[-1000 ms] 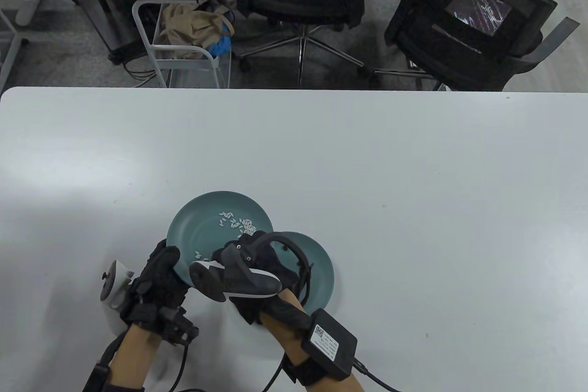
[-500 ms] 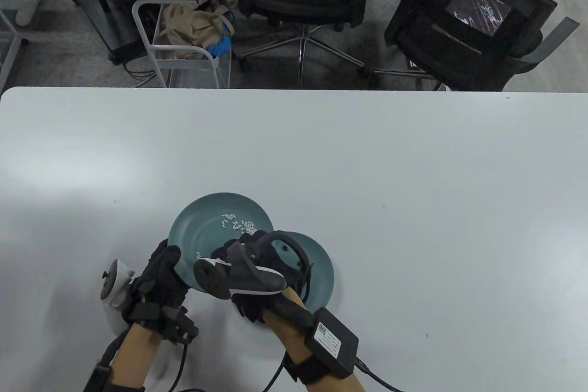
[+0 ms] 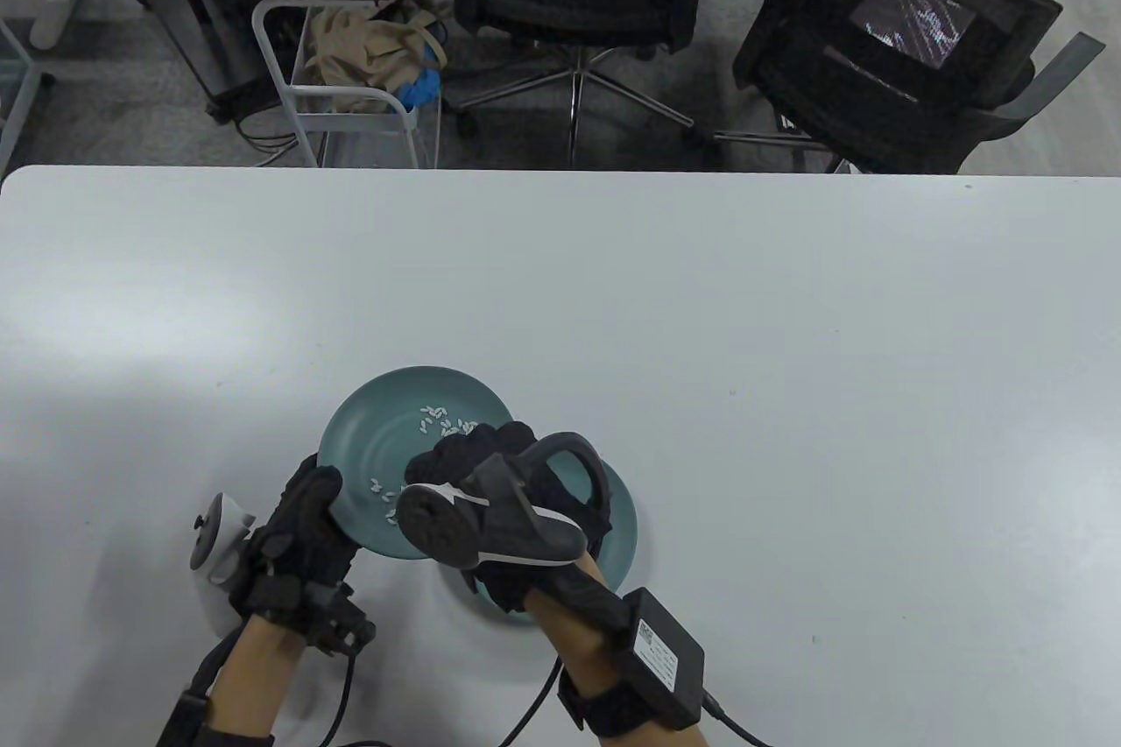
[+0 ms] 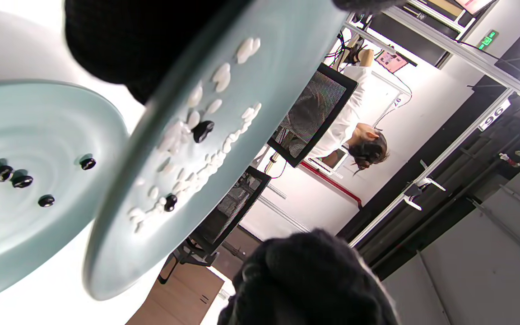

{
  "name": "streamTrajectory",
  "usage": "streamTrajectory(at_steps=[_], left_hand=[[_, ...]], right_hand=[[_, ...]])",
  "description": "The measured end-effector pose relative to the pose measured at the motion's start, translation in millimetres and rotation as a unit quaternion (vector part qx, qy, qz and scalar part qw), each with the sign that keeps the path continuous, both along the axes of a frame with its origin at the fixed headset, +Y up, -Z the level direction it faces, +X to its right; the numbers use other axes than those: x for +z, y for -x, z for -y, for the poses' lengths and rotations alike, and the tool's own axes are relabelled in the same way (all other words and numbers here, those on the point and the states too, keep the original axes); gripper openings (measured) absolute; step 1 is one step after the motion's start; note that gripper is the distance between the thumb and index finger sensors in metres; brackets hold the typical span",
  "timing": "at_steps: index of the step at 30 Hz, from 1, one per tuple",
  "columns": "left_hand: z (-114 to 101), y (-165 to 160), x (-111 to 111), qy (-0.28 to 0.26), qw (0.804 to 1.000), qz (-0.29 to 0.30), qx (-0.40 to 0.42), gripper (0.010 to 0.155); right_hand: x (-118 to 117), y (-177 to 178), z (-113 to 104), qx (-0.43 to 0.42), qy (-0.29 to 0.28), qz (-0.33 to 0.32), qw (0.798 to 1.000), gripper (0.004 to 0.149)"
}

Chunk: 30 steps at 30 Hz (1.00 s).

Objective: Pick coffee beans with hand pinch into plate

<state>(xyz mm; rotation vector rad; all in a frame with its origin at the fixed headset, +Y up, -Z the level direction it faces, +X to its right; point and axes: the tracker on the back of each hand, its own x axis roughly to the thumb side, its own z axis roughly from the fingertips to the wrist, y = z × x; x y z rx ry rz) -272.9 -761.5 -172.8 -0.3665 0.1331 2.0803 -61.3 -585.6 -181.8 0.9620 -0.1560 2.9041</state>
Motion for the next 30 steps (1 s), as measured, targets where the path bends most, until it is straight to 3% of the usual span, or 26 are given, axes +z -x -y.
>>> streamTrajectory(at_steps=[13, 22, 30], left_hand=[[0, 2, -1, -0.003, 1.0, -0.003, -0.001, 0.061], [0, 2, -1, -0.002, 1.0, -0.003, -0.001, 0.061], [0, 2, -1, -0.003, 1.0, -0.002, 0.0, 0.061]], right_hand=[[-5, -47, -28, -0.031, -0.008, 0.075, 0.997, 0.036], [-8, -63, -33, -0.018, -0.005, 0.117, 0.993, 0.035], [-17, -71, -24, 0.009, 0.039, 0.144, 0.989, 0.035]])
